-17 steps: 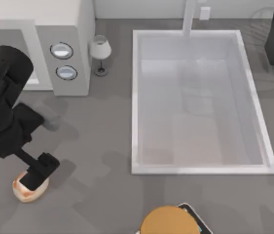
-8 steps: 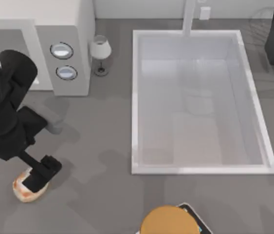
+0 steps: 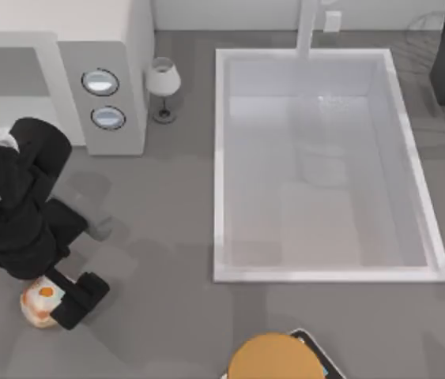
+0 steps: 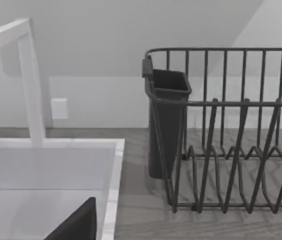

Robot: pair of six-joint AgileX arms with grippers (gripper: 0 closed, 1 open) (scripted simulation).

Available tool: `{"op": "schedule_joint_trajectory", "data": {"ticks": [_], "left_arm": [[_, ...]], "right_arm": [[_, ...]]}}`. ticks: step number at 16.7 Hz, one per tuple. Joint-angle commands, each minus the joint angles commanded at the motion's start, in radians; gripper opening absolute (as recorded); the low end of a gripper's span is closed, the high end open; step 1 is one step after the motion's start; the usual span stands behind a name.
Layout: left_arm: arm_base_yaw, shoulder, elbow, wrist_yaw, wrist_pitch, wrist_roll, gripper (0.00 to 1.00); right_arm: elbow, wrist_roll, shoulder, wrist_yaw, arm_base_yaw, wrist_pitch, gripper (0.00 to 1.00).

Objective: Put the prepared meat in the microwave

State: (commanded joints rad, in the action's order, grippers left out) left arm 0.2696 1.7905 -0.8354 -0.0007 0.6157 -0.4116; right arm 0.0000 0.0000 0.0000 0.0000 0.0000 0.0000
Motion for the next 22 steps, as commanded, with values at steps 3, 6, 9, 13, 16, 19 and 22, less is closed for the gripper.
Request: {"op": "schedule_joint_trajectory", "data": {"ticks": [3,6,9,13,16,19,22], "left_arm": [[0.0,0.003,0.003,0.0,-0.004,0.0,1.0],[0.0,0.003,0.003,0.0,-0.004,0.0,0.85],[0.0,0.003,0.003,0.0,-0.004,0.0,0.62],[0.0,0.003,0.003,0.0,-0.004,0.0,0.32],[0.0,0.003,0.003,0.0,-0.004,0.0,0.1],[0.0,0.003,0.003,0.0,-0.004,0.0,0.0],[0.0,0.003,0.003,0.0,-0.004,0.0,0.0]], "right_arm": [[0.0,0.0,0.0,0.0,0.0,0.0,1.0],[0.0,0.0,0.0,0.0,0.0,0.0,1.0],[0.0,0.0,0.0,0.0,0.0,0.0,1.0],[0.0,0.0,0.0,0.0,0.0,0.0,1.0],[0.0,0.0,0.0,0.0,0.0,0.0,1.0],[0.0,0.0,0.0,0.0,0.0,0.0,1.0],[0.0,0.0,0.0,0.0,0.0,0.0,1.0]]}}
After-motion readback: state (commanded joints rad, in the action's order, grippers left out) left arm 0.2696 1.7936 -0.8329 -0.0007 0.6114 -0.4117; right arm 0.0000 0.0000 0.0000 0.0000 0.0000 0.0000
